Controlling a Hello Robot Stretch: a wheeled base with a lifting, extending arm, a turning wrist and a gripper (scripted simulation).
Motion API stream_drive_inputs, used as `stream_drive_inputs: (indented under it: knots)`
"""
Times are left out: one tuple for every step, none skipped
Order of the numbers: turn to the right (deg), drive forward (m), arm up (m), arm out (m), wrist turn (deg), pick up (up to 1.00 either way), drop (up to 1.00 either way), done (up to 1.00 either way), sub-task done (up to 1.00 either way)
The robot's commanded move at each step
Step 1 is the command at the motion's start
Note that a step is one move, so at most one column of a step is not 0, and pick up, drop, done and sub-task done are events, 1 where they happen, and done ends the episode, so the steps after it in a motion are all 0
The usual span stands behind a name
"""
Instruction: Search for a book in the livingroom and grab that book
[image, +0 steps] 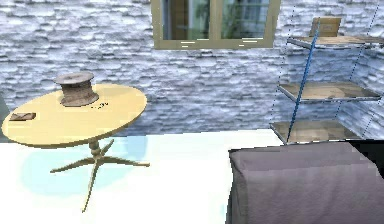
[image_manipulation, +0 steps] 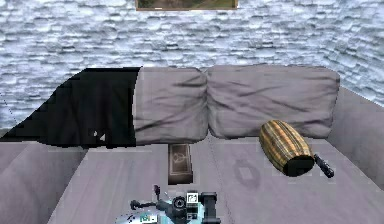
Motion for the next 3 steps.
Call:
stream_drive_inputs:
  knots:
    - [0.0, 0.00, 0.00, 0.00, 21.0, 0.00, 0.00, 0.00, 0.00]
    - [0.0, 0.00, -0.30, 0.00, 0.0, 0.00, 0.00, 0.00, 0.00]
    - [0.0, 0.00, 0.00, 0.00, 0.0, 1.00, 0.00, 0.00, 0.00]
